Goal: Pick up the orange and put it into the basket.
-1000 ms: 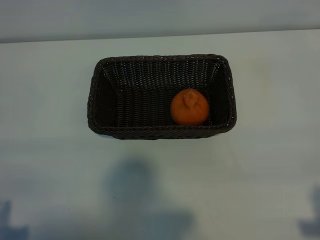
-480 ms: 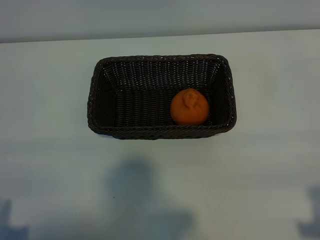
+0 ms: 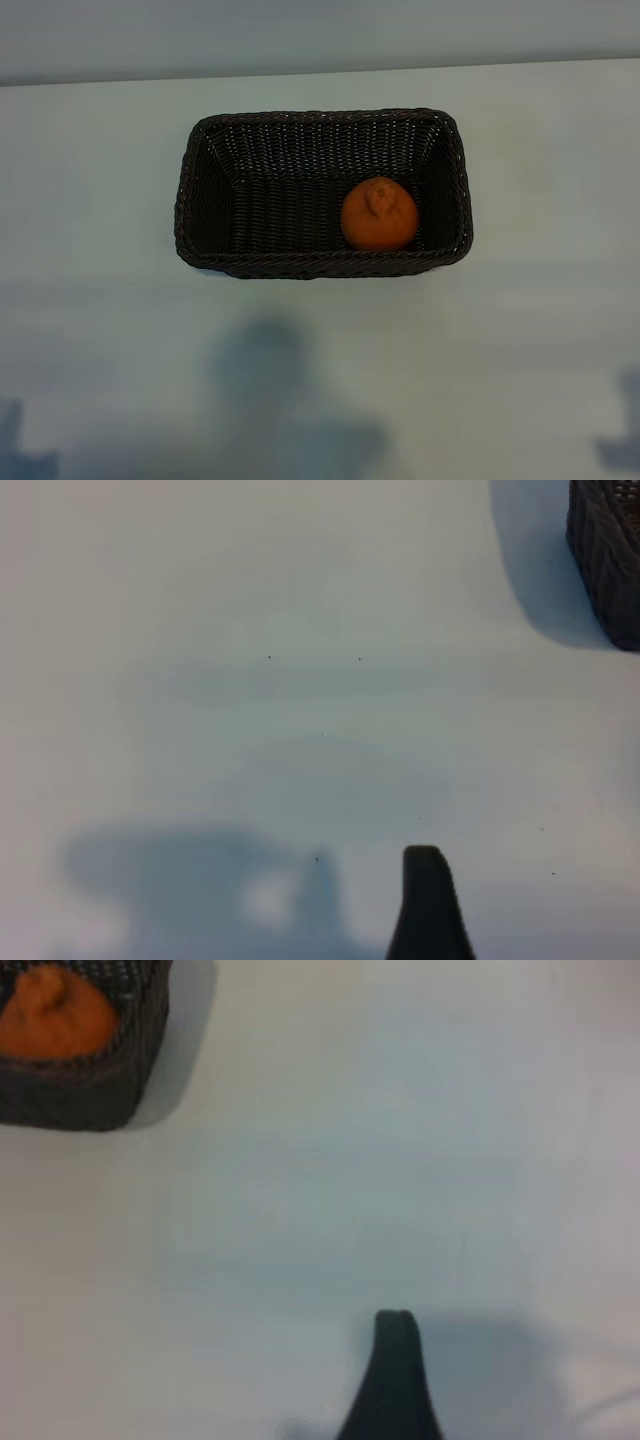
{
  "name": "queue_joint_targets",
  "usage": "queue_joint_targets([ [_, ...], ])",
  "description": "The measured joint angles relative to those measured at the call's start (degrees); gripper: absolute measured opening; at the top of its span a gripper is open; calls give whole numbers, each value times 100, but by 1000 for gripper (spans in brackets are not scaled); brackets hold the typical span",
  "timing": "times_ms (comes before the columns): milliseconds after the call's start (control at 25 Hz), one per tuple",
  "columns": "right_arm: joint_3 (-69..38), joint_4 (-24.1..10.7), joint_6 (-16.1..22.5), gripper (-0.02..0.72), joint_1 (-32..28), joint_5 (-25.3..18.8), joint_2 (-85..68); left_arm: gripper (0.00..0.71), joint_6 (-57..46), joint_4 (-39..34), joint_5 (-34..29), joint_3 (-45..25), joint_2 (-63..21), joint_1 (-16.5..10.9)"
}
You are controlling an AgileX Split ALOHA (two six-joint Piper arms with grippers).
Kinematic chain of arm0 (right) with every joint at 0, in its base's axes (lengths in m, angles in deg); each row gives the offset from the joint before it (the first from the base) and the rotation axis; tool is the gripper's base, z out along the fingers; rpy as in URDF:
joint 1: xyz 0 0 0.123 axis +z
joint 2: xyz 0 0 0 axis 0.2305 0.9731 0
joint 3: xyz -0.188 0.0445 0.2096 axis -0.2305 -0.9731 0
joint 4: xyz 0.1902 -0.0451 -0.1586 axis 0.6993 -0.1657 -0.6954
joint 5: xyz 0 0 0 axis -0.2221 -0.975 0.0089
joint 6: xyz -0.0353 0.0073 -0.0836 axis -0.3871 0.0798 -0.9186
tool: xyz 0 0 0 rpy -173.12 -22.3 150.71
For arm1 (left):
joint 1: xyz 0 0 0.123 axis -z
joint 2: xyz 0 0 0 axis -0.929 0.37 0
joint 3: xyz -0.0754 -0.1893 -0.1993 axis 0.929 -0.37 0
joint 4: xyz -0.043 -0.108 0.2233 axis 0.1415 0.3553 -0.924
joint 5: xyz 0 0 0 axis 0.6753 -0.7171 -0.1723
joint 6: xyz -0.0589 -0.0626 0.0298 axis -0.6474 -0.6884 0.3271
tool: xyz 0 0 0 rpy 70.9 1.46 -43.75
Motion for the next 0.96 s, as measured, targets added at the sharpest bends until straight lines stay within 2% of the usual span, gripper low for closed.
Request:
queue_joint_targets([
  [240,-170,65,85,560,0,317,0,507,0,0,0,0,0,0],
  [960,-170,126,275,560,0,318,0,507,0,0,0,0,0,0],
])
